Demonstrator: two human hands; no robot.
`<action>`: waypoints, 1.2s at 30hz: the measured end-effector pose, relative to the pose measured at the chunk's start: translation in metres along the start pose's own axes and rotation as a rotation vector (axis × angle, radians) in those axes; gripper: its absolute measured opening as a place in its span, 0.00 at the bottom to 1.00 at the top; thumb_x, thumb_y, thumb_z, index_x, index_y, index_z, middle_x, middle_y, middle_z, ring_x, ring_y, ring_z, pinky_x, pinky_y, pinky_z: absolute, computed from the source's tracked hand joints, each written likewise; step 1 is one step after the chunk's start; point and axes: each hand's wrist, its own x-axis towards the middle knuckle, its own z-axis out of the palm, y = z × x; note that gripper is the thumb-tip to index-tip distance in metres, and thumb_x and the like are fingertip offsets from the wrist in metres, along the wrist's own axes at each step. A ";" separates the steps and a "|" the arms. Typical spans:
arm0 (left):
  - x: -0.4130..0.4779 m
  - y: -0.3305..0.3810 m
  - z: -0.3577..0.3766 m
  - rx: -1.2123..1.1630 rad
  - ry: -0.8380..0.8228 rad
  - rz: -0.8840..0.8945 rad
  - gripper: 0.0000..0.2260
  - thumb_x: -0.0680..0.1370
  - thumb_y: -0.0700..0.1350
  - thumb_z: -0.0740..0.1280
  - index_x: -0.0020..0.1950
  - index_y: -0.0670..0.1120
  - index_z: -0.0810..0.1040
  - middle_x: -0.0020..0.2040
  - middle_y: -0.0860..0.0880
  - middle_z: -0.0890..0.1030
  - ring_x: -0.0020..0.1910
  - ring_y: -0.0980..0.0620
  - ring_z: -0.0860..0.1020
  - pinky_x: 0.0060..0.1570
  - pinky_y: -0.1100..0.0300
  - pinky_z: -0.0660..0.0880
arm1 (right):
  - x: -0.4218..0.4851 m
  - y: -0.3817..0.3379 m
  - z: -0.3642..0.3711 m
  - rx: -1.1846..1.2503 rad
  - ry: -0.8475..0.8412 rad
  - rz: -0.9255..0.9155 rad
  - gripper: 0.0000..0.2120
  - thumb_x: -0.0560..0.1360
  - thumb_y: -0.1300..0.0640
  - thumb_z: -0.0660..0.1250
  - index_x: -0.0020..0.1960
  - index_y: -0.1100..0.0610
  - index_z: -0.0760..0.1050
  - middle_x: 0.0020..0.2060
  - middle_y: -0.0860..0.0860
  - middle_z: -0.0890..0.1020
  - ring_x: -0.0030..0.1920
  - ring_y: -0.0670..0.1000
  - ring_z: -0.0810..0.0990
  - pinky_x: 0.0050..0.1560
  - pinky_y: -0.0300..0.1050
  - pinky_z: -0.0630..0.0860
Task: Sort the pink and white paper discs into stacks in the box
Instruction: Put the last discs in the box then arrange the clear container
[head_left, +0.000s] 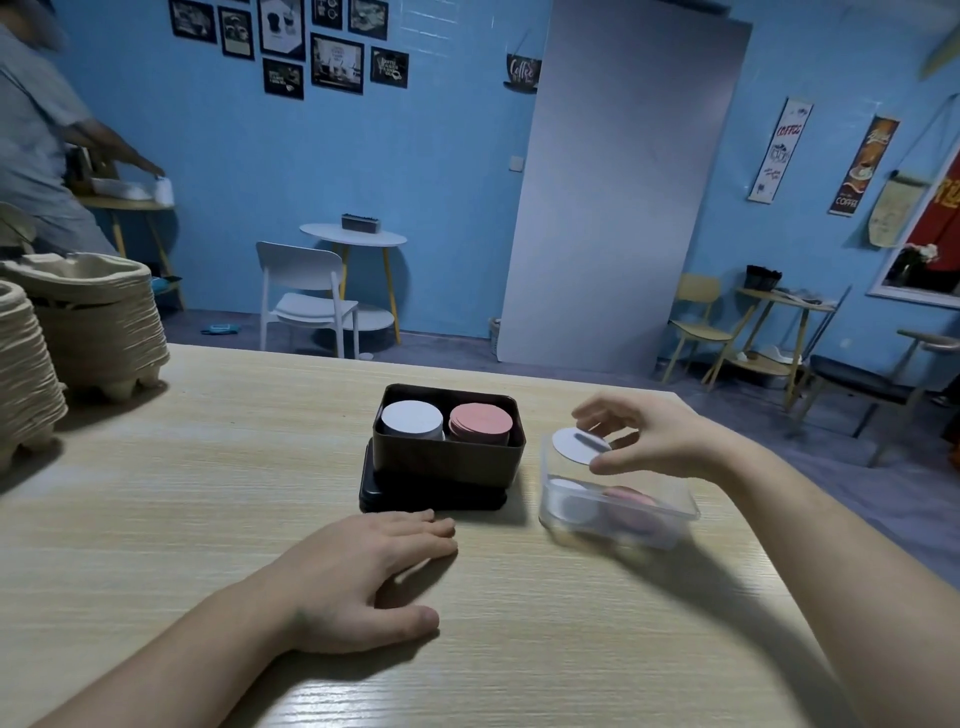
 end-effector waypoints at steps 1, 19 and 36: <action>0.000 0.000 0.000 0.001 0.004 0.002 0.34 0.77 0.71 0.62 0.81 0.62 0.63 0.80 0.70 0.57 0.80 0.72 0.50 0.78 0.66 0.54 | 0.001 -0.003 0.001 0.018 -0.004 -0.004 0.26 0.69 0.62 0.82 0.62 0.48 0.79 0.57 0.46 0.84 0.55 0.39 0.82 0.57 0.39 0.81; 0.001 0.001 -0.002 -0.029 0.066 0.032 0.33 0.77 0.67 0.69 0.79 0.59 0.68 0.81 0.65 0.63 0.80 0.64 0.58 0.72 0.72 0.53 | 0.081 -0.089 0.058 0.227 -0.080 -0.096 0.26 0.71 0.60 0.81 0.66 0.50 0.76 0.59 0.49 0.83 0.58 0.50 0.84 0.56 0.49 0.84; 0.001 0.003 -0.005 -0.033 0.087 0.040 0.33 0.77 0.66 0.71 0.79 0.56 0.70 0.81 0.62 0.65 0.79 0.62 0.61 0.74 0.68 0.56 | 0.115 -0.101 0.105 0.035 -0.045 -0.156 0.25 0.66 0.50 0.83 0.61 0.47 0.80 0.54 0.44 0.86 0.56 0.41 0.84 0.65 0.49 0.80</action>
